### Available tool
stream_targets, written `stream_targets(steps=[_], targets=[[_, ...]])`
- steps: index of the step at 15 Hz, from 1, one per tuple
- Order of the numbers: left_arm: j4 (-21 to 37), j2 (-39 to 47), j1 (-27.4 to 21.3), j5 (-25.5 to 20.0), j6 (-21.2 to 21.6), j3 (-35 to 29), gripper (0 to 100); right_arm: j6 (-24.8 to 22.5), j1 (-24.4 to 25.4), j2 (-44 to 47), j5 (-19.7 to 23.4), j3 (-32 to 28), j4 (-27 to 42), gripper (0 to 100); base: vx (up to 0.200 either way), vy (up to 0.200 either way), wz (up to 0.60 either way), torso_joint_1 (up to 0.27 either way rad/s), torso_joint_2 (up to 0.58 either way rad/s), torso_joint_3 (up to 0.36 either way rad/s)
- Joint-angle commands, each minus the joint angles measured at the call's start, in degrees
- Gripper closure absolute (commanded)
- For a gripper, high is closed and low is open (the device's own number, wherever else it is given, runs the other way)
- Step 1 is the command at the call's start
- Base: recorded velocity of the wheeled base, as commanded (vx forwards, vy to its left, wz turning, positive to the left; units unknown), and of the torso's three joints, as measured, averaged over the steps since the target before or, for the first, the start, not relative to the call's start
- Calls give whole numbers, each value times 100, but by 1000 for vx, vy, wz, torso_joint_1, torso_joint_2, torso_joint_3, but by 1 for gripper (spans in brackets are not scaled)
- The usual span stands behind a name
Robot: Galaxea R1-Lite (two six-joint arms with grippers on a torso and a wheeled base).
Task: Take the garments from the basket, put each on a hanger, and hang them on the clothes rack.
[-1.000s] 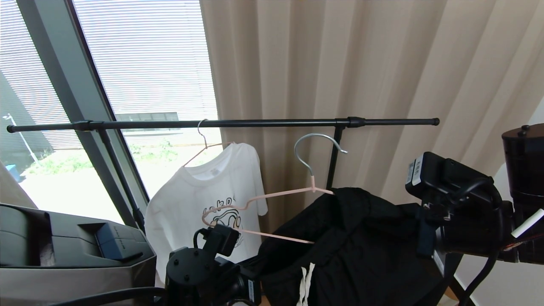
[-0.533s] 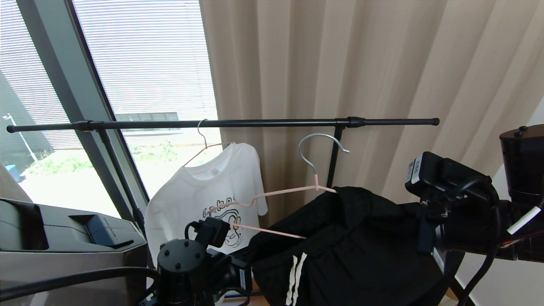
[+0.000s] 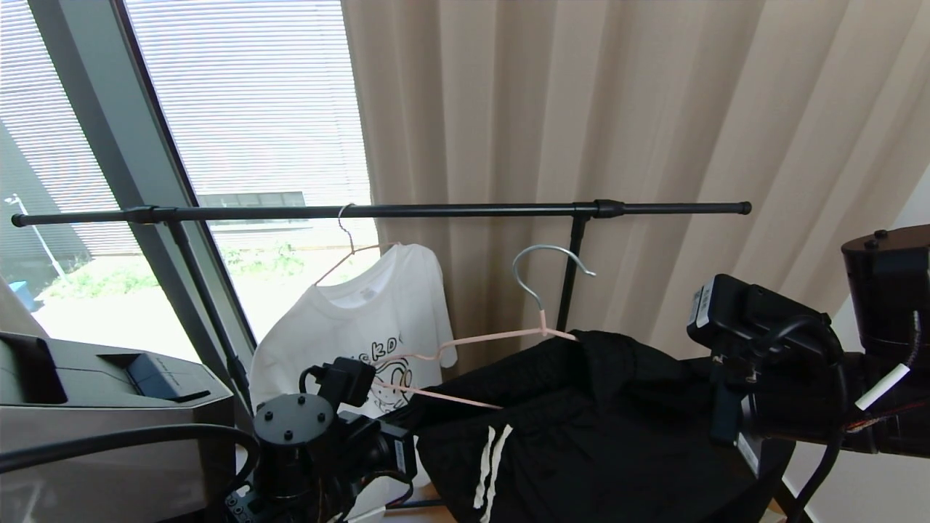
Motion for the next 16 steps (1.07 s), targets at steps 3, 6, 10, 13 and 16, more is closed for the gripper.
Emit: stream_targets(steps=[3,6,10,13,16], targets=[[-6,-35,226,-5,49,-21,100,-14,-38,12,1,19,25,100,0,0,0,0,0,0],[-6,-35,384,-14,111,-73,100,-32,-179,12,-7,37,16,100,0,0,0,0,0,0],[-6,-43,595,-40,172,-109,100,-304,-355,3,1,99,33,100,0,0,0,0,0,0],[-6,-43,648,-40,181,-144,100,-454,-460,3,1,125,42,100,0,0,0,0,0,0],[-6,-149,727,-49,181,-152,100,-761,-566,29,-7,213,42,100,0,0,0,0,0,0]])
